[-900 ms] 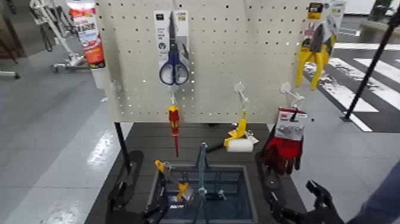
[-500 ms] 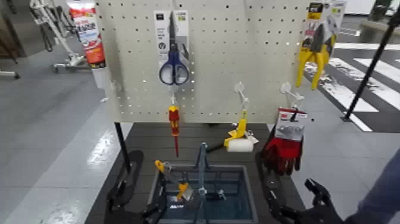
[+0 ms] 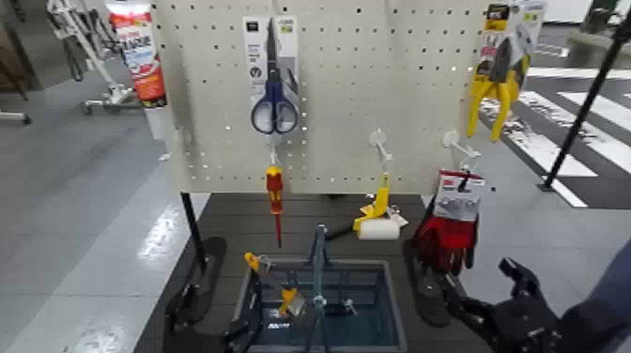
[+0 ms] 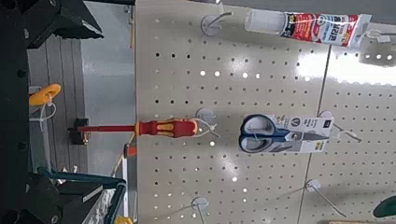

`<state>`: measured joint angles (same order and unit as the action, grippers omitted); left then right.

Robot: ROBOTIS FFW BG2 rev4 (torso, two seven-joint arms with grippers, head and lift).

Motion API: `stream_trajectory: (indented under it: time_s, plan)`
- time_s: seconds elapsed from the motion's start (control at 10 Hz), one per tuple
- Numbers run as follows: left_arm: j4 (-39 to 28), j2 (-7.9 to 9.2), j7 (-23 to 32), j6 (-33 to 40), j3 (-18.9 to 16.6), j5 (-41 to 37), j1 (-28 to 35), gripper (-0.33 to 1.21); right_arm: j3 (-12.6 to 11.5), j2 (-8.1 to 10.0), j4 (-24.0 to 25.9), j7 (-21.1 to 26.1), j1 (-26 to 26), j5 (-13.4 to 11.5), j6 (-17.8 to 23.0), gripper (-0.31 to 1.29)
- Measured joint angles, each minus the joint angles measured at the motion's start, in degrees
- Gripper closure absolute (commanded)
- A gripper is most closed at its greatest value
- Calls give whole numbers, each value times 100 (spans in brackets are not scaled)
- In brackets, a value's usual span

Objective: Put the red colored gloves into the crate.

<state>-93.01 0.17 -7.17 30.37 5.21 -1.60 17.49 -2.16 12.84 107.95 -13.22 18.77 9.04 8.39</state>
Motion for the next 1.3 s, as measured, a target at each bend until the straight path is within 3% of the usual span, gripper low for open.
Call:
stream_trajectory:
  time_s: [0.4,0.6,0.9,1.3]
  plan:
    - [32,0,8,39,19,2,-14,12,-642,63,-177,-656,-803,30,-718,9]
    - [37,0,5,40,37,2,-22,12,-831,227,-366,-928,-1248,46,-1051,9]
    - [38,0,5,40,48,11,-32,7,-927,413,-971,-1655,-1959,67,-1168,9]
    - [38,0,-4,48,53,37,-37,7,-656,696,-1918,-2360,-2831,371,-1305,9]
